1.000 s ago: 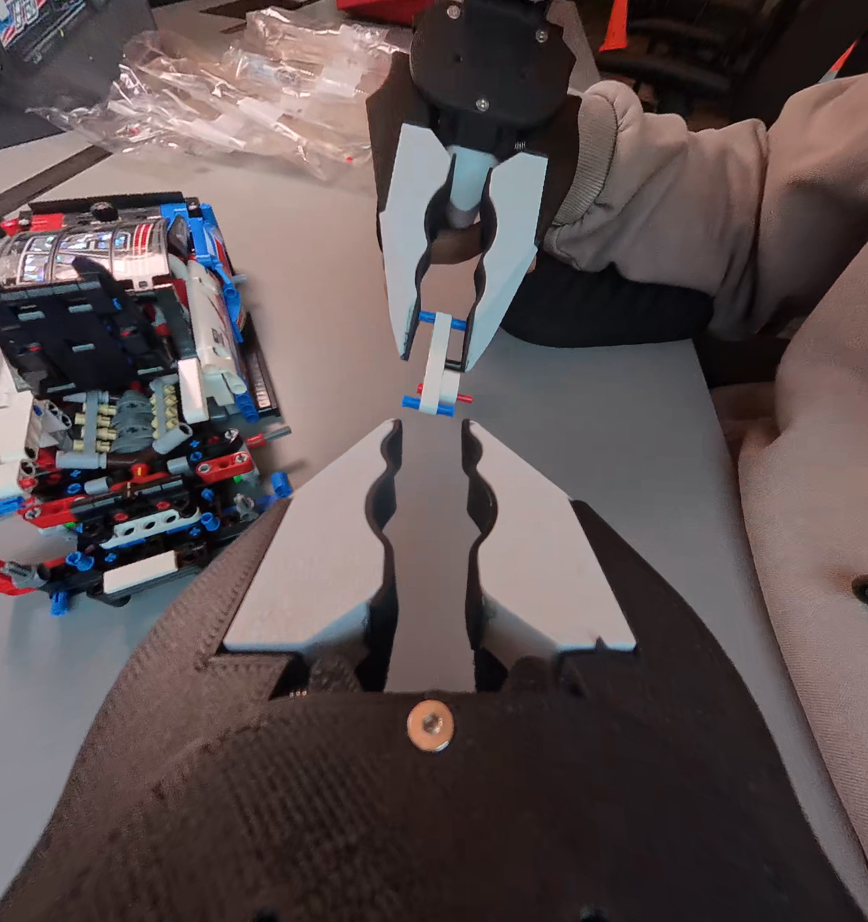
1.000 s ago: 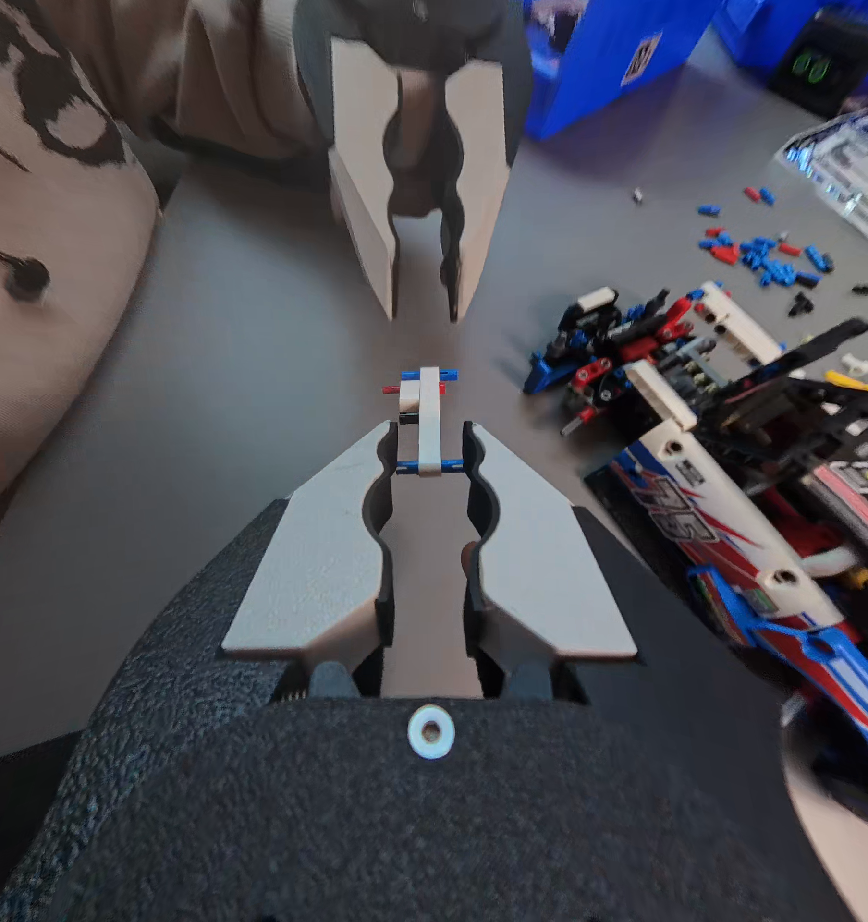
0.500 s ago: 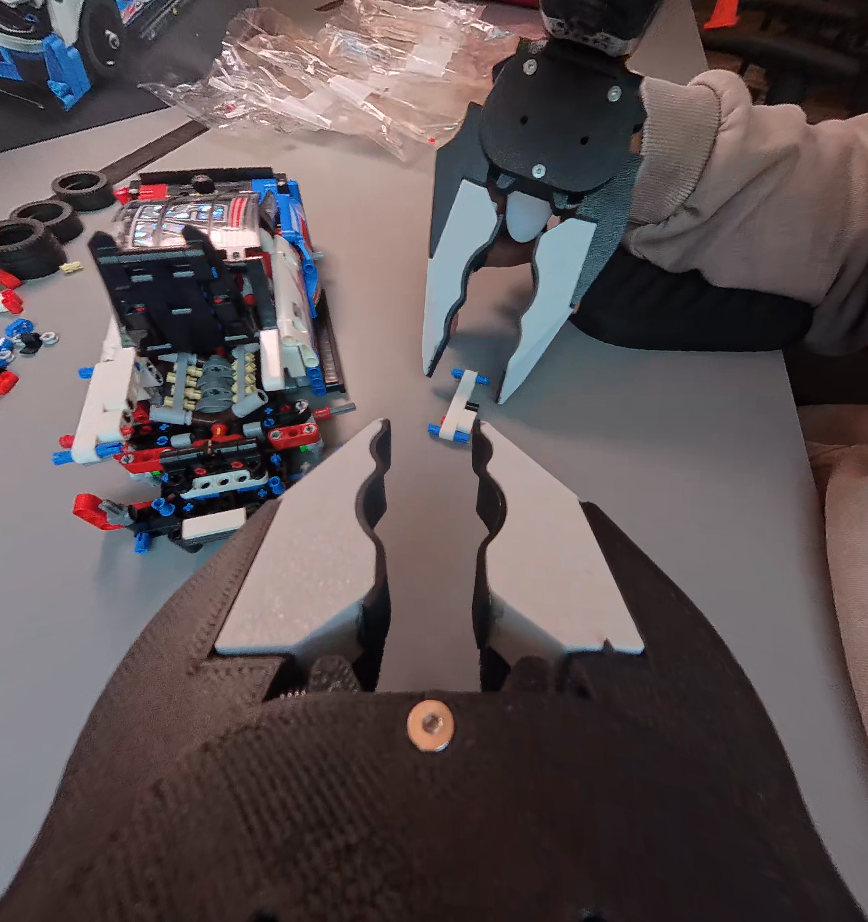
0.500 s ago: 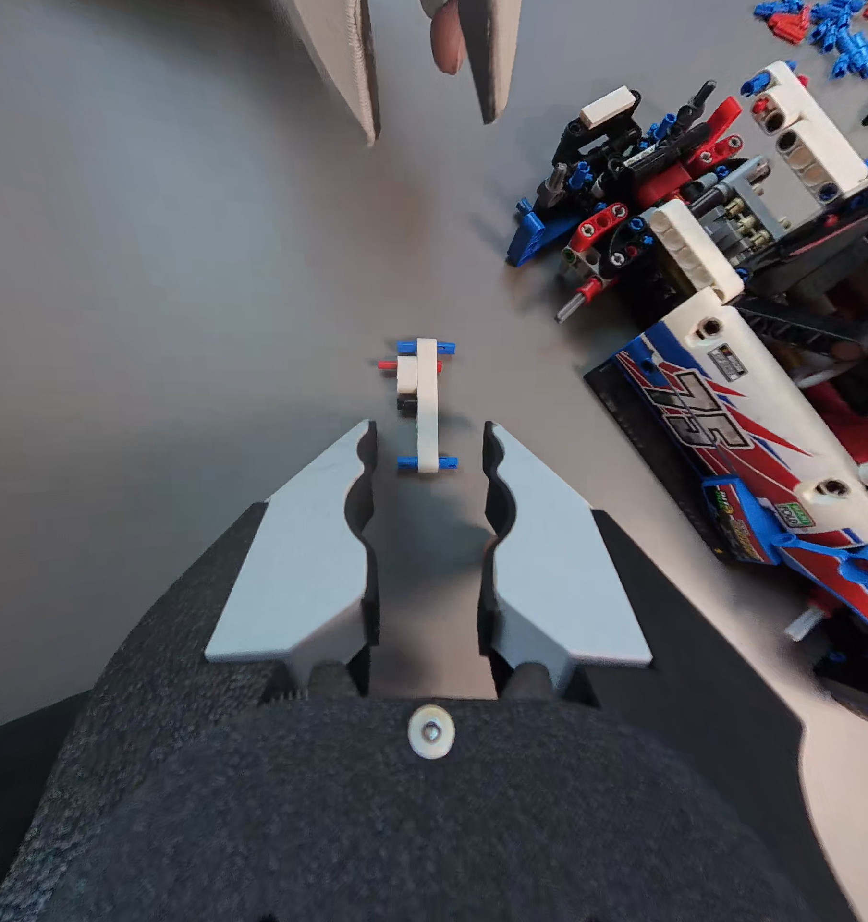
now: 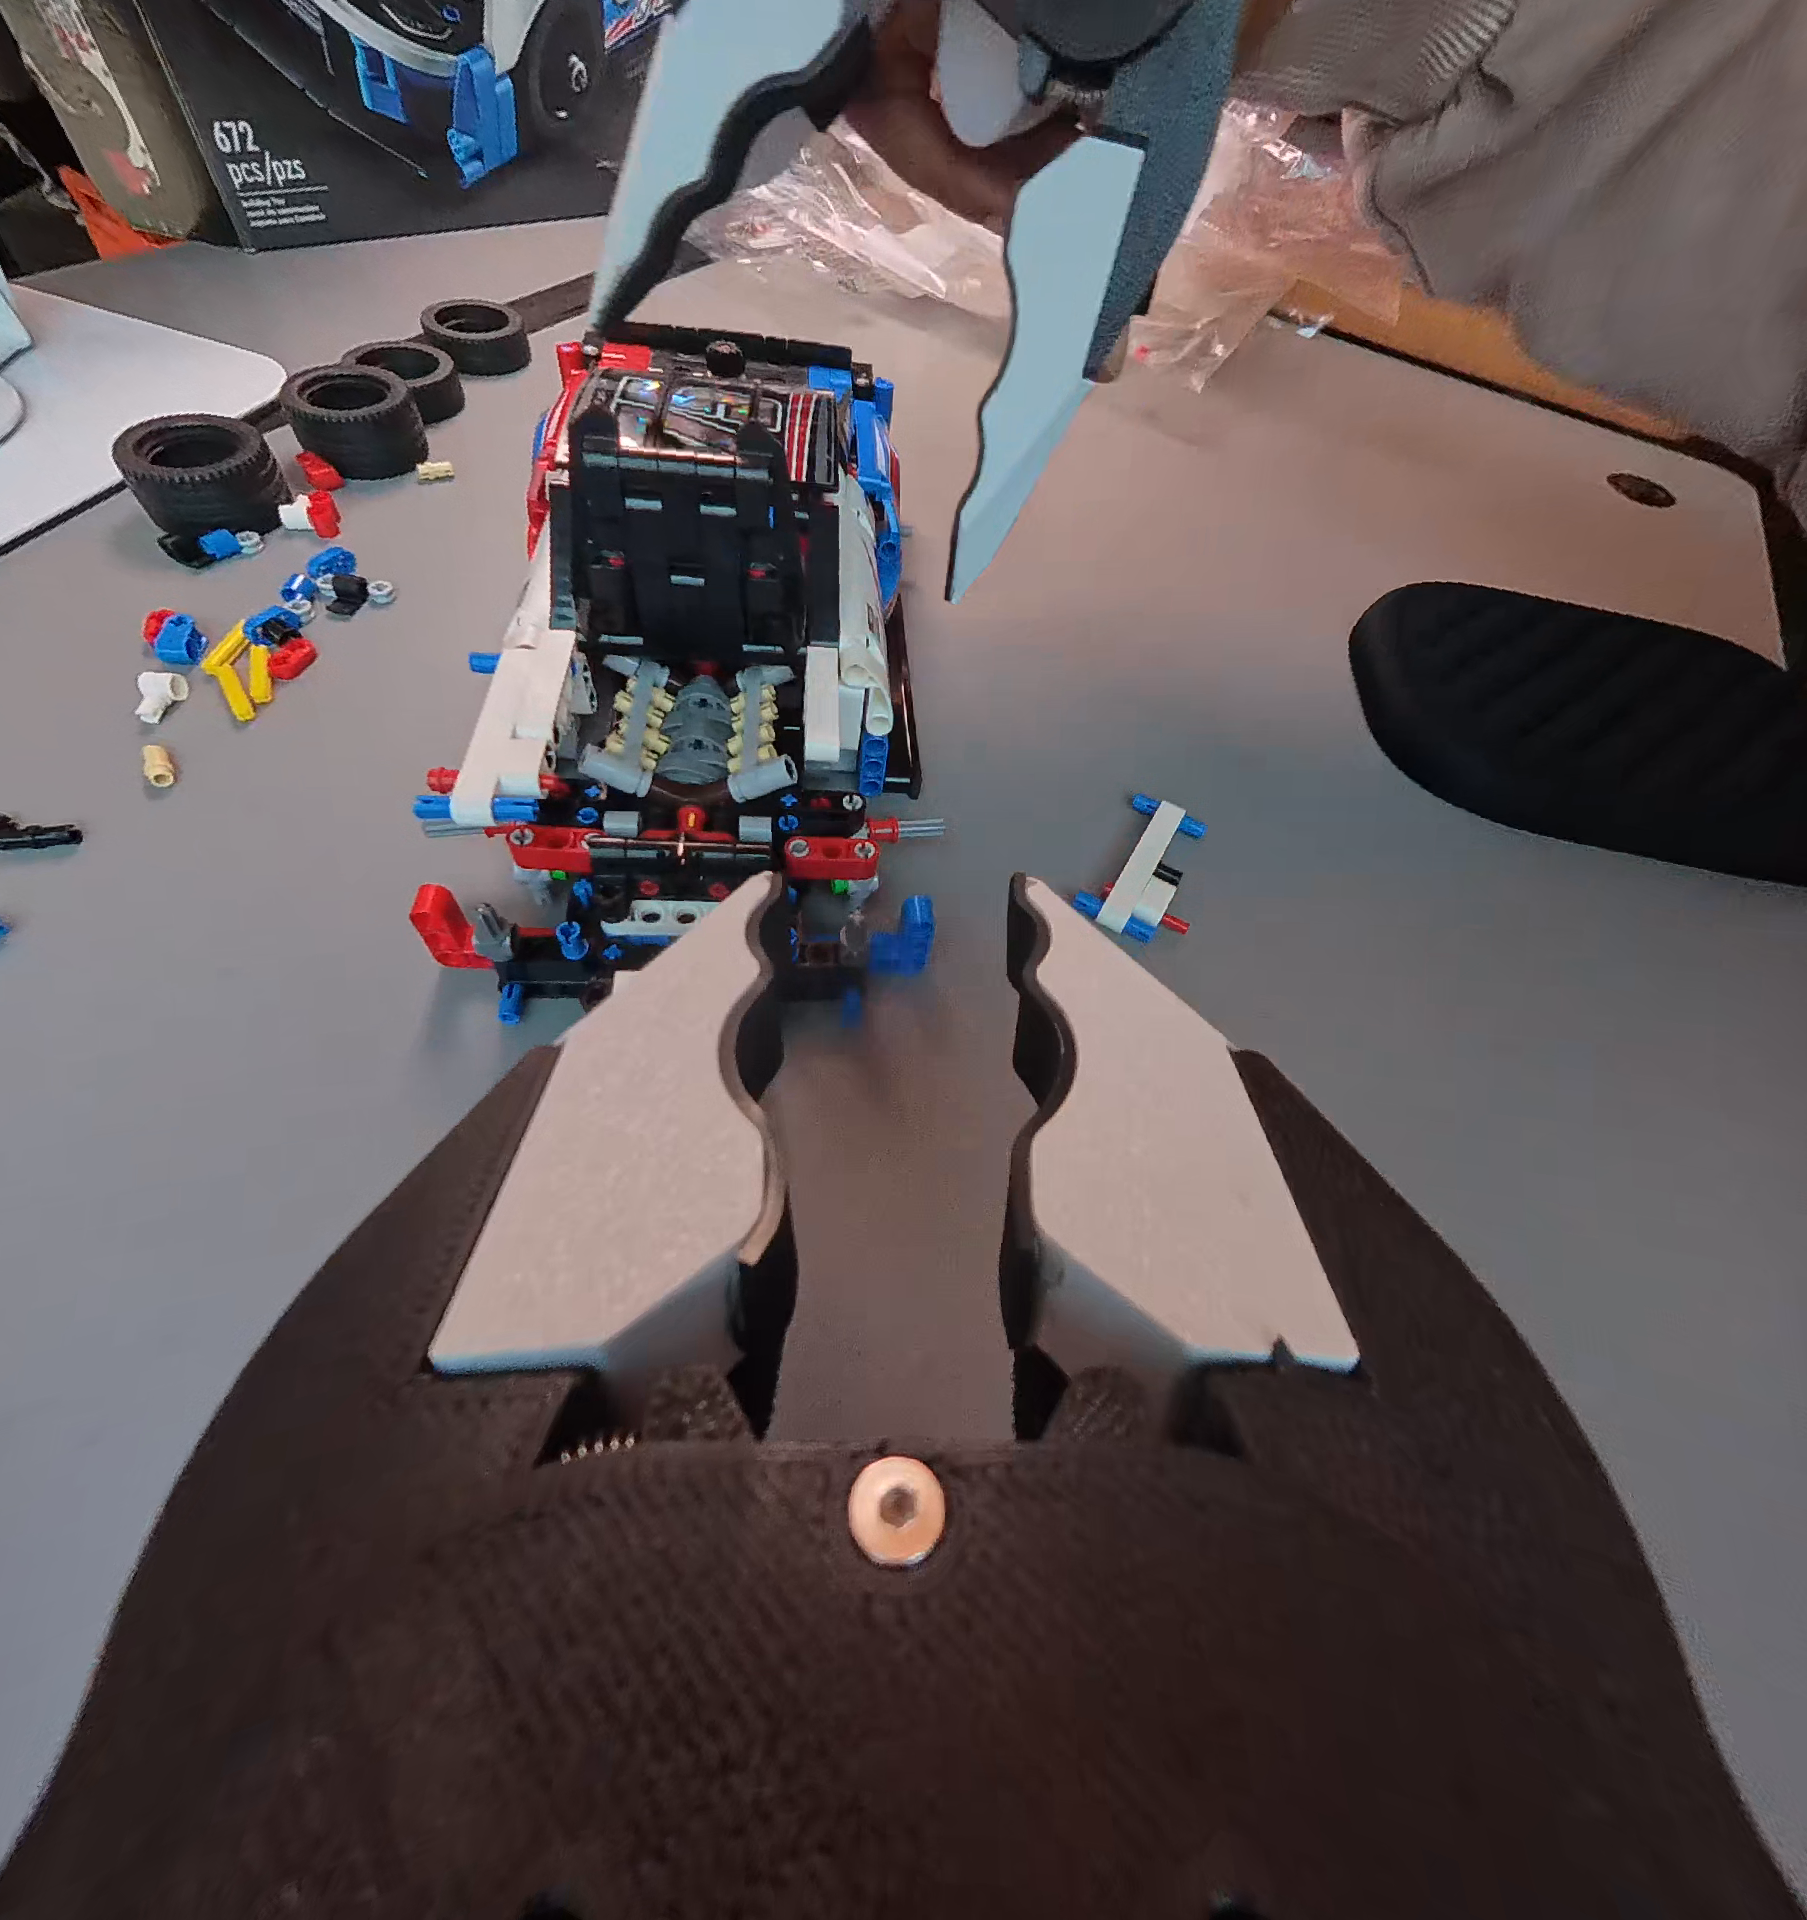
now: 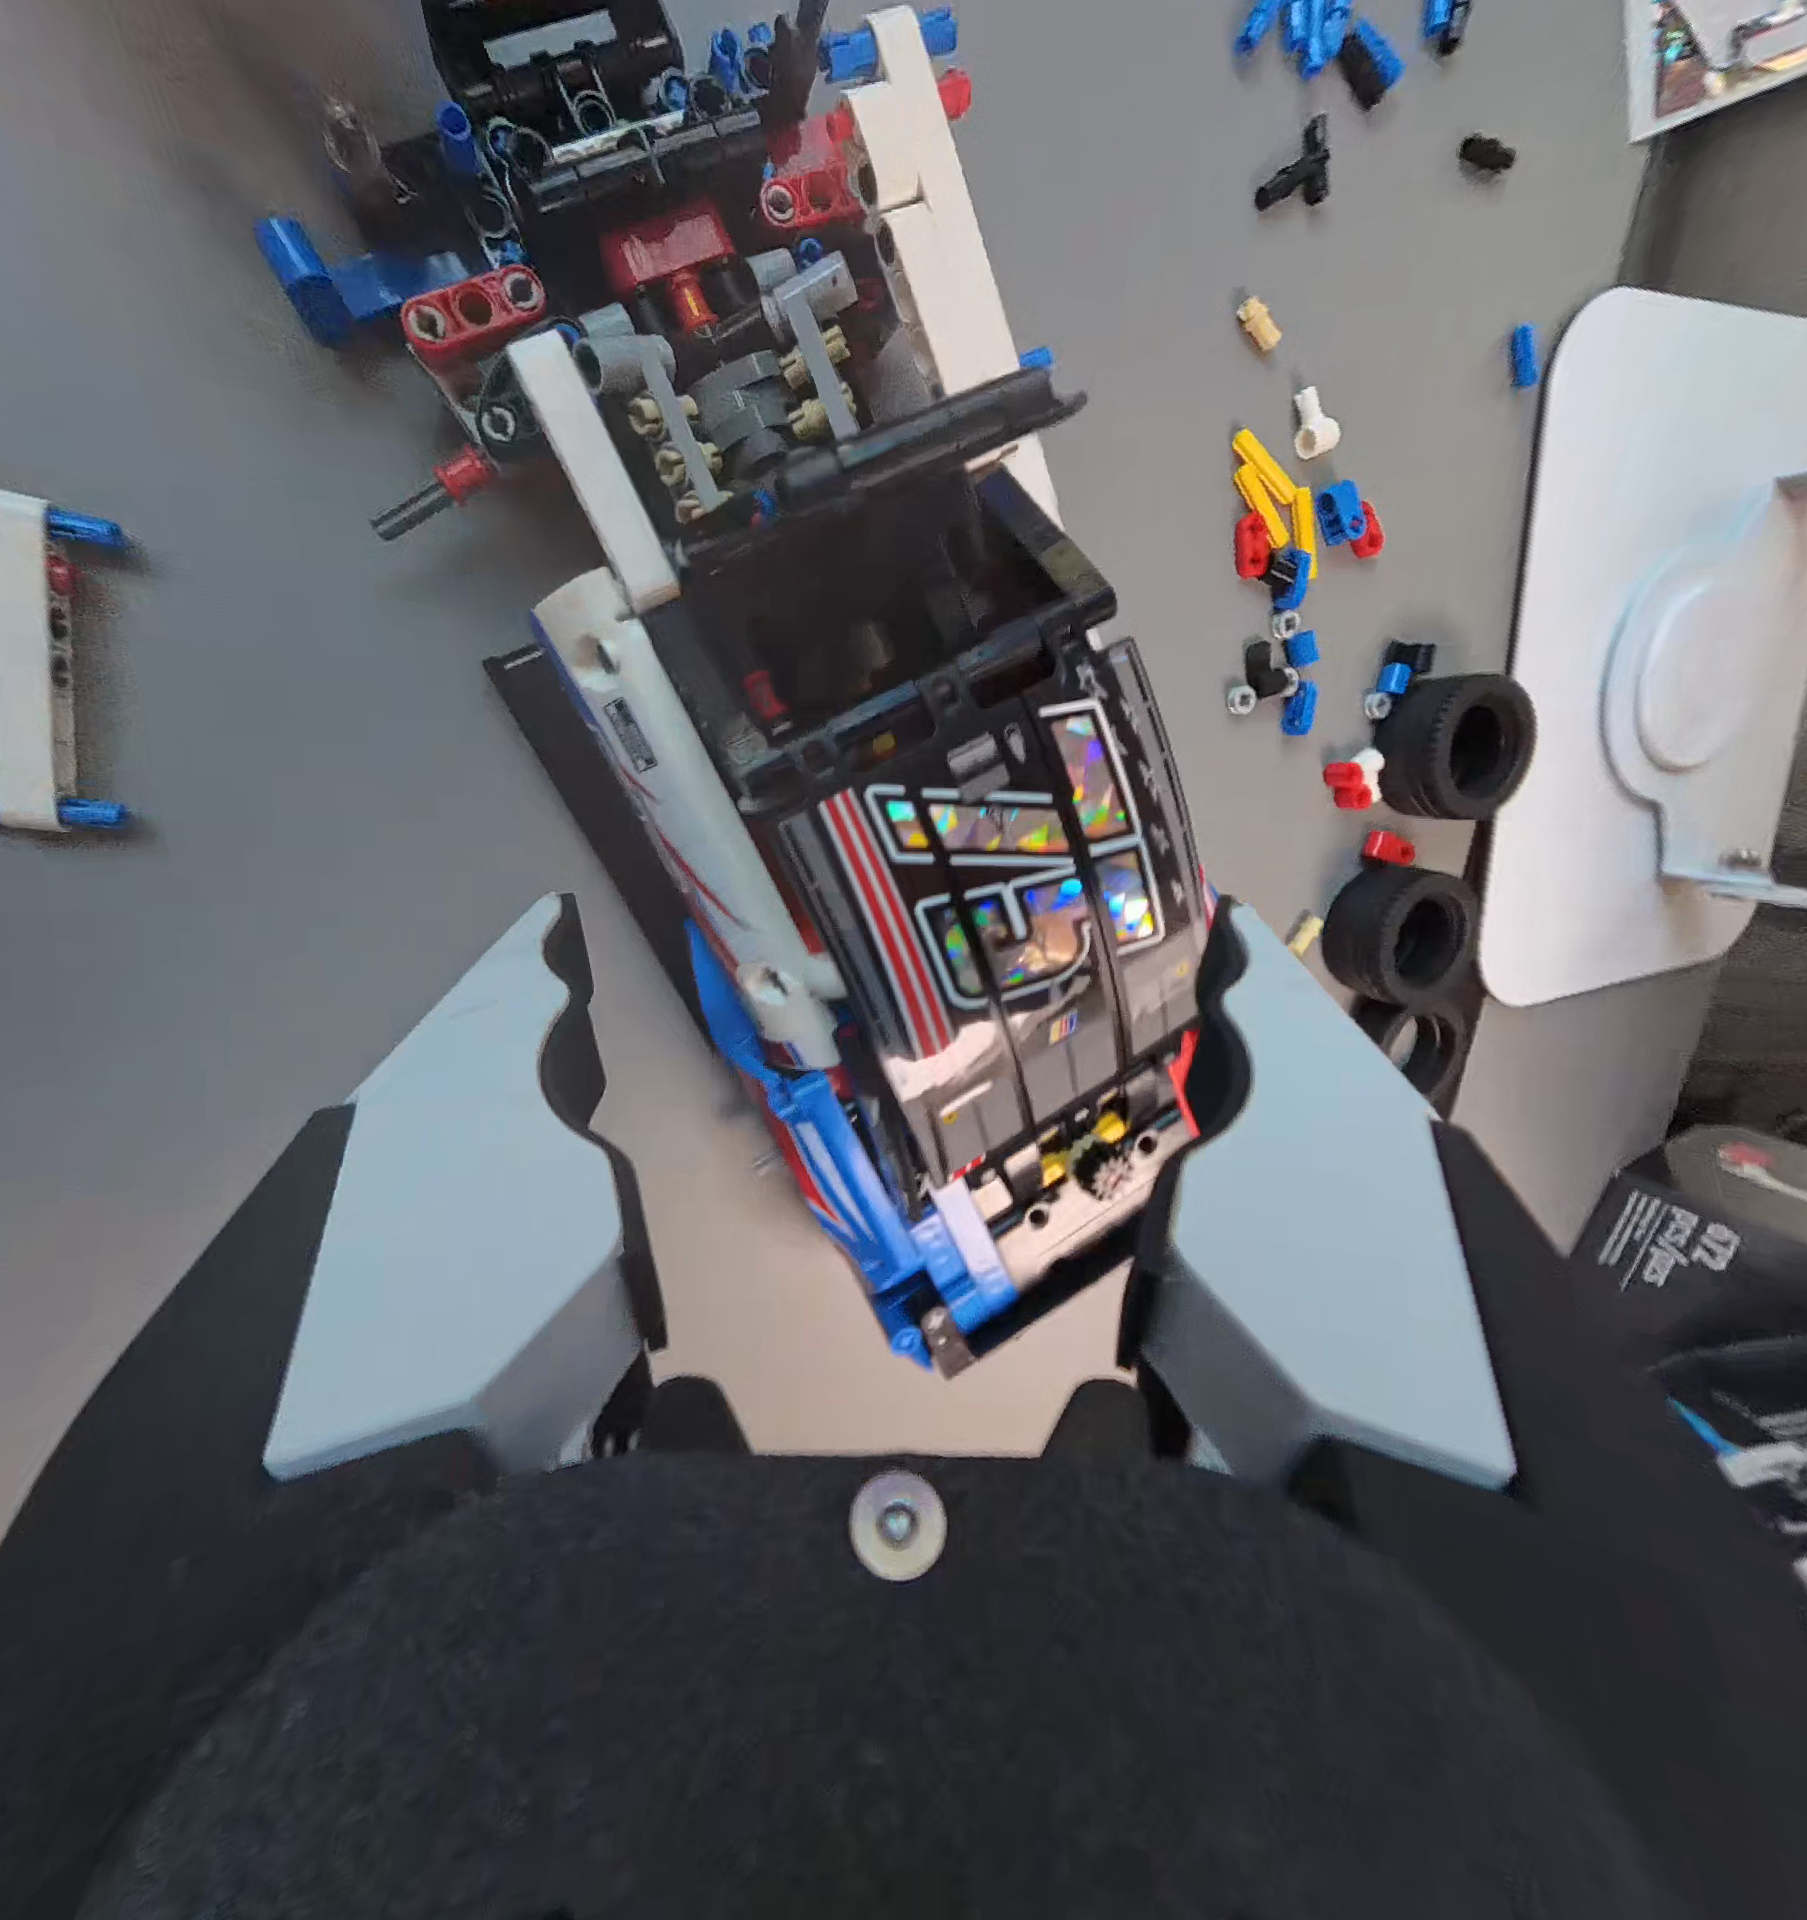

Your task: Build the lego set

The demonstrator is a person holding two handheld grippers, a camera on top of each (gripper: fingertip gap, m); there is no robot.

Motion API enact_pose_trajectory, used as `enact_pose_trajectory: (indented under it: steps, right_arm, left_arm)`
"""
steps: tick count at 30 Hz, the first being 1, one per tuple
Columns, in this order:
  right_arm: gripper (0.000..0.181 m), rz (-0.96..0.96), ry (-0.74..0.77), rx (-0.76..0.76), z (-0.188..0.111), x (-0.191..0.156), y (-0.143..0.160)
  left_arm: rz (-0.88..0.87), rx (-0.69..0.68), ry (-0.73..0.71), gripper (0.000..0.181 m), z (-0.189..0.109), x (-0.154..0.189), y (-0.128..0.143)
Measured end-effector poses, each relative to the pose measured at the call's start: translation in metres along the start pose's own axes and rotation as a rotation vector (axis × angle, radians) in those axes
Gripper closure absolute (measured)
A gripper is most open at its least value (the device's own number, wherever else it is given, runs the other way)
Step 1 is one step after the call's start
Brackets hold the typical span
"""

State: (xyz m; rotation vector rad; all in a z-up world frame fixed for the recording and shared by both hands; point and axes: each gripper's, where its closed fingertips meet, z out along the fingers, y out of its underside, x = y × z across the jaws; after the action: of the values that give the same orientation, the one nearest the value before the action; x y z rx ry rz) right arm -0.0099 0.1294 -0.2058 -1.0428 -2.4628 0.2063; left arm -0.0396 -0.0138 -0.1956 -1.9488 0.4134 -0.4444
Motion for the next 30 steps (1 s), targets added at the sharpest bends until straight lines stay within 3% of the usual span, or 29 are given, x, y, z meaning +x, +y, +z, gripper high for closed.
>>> enact_pose_trajectory:
  steps: [4, 6, 12, 20, 26, 30]
  right_arm:
    - [0.067, -0.088, -0.127, -0.077, 0.022, -0.002, -0.013]
    - [0.073, -0.145, -0.114, -0.13, 0.027, 0.001, -0.011]
    - [0.076, -0.243, -0.156, -0.136, 0.016, -0.014, -0.001]
    - [0.077, -0.457, -0.168, -0.309, -0.011, -0.046, 0.038]
    - [0.078, -0.307, -0.098, -0.248, -0.019, -0.045, 0.046]
    - [0.085, -0.01, -0.041, 0.018, -0.048, -0.047, 0.021]
  left_arm:
    - [0.012, -0.022, -0.001, 0.141, 0.003, 0.0, 0.006]
    - [0.021, -0.025, 0.001, 0.141, 0.003, 0.001, 0.006]
    - [0.041, -0.017, 0.017, 0.141, 0.0, 0.006, 0.002]
    - [0.055, -0.022, 0.016, 0.141, 0.0, 0.008, 0.003]
    - [0.058, -0.042, 0.018, 0.141, 0.003, 0.009, 0.008]
    - [0.064, -0.045, 0.021, 0.142, 0.003, 0.011, 0.008]
